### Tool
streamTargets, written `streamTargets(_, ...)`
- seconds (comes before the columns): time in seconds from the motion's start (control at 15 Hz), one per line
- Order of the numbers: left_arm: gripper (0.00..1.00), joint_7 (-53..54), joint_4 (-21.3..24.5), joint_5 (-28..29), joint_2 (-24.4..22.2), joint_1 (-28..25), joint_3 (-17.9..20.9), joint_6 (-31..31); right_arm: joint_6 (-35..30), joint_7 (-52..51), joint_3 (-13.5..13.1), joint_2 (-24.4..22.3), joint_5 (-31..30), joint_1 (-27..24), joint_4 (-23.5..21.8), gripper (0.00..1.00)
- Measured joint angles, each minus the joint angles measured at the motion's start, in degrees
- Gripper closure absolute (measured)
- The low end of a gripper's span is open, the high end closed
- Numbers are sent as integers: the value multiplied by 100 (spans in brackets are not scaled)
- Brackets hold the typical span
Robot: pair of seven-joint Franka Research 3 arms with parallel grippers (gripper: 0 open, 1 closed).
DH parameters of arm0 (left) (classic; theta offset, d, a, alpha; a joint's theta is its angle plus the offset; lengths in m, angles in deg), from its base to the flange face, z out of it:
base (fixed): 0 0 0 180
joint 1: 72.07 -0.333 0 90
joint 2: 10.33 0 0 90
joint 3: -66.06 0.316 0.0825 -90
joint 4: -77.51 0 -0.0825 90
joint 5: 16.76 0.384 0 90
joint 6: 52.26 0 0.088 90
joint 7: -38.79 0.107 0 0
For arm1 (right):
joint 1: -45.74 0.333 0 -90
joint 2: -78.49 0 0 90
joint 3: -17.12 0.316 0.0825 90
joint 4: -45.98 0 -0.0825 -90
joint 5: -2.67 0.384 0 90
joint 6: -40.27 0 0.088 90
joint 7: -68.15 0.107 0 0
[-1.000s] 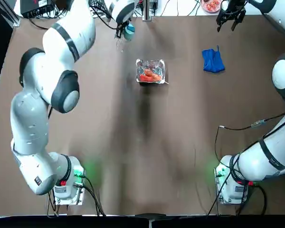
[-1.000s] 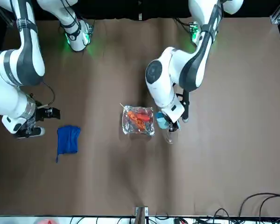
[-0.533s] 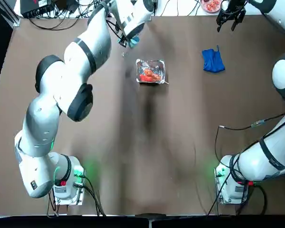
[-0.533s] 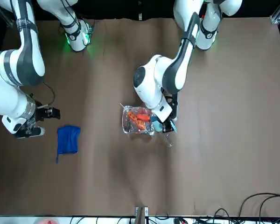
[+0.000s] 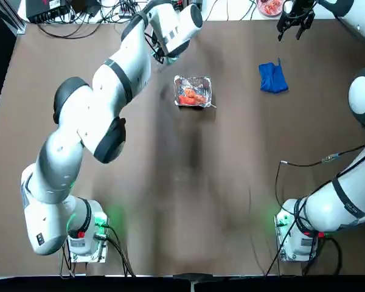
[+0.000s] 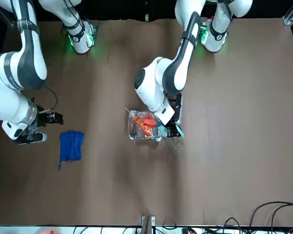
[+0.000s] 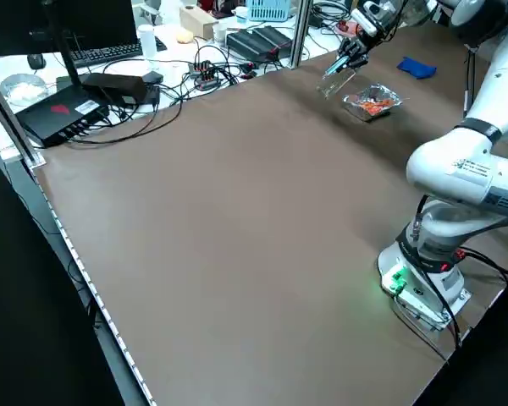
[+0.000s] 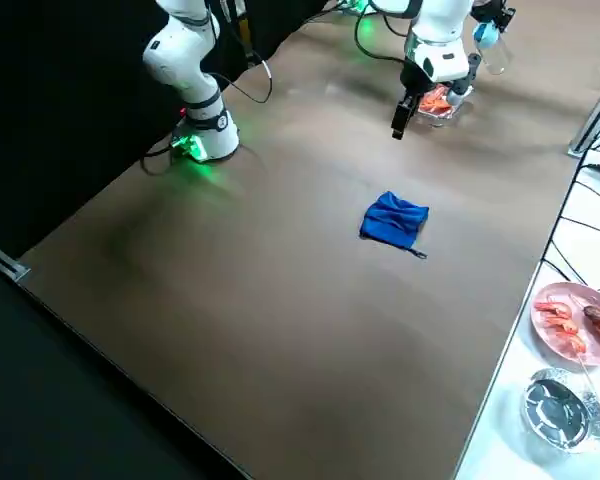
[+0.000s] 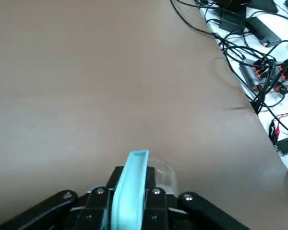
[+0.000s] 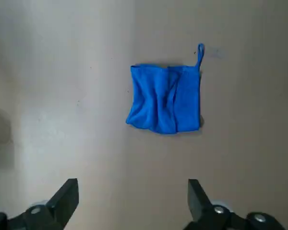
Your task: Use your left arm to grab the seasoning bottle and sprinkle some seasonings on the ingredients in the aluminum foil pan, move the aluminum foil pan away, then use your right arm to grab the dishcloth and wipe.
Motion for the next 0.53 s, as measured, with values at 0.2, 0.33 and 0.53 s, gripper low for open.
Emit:
streamTargets(0.2,78,0,-2,123,44,114,19,0,0,0,-1,0,0,0,0,0)
streamTargets(0.33,78,0,-2,234,53,171,21,3,0,0,-1,0,0,0,0,0)
streamTargets(0.53,78,0,-4,396,121,236,22,64,1,0,-2,0,0,-2,0,0)
